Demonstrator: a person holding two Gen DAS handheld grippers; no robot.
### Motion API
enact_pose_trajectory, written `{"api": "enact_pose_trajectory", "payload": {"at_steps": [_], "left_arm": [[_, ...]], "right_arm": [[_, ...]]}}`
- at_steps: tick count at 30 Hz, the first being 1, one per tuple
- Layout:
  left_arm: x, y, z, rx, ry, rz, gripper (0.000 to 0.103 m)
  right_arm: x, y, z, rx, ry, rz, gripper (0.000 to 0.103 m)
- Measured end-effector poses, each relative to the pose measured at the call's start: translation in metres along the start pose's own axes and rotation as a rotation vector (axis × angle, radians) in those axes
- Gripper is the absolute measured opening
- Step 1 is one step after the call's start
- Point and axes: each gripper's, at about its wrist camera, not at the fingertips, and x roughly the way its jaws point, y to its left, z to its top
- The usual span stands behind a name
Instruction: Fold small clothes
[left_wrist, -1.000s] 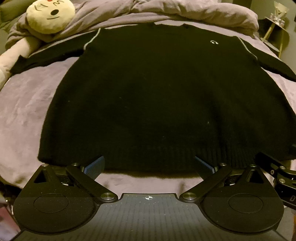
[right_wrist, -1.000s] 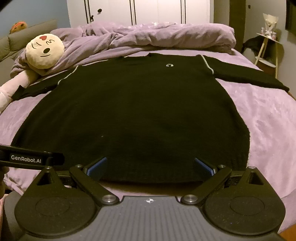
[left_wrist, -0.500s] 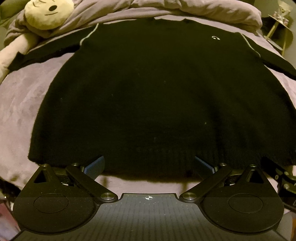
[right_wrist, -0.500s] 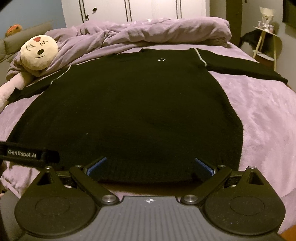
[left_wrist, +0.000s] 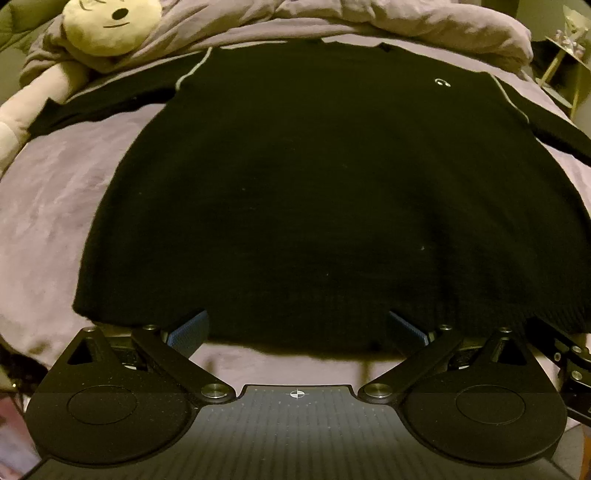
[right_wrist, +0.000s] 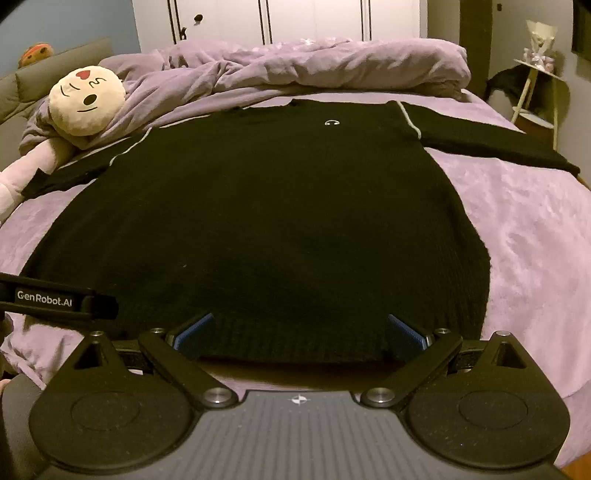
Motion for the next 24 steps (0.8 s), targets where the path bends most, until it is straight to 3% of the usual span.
{"api": "enact_pose_trajectory", "payload": {"at_steps": [24], "left_arm": [[-0.0006,0.0055,-0.0008,-0.005,-0.001,0.001,0.103]], "right_arm": [[-0.0037,0.0033,0.0029,-0.005,-0.002,-0.003,0.099]]}}
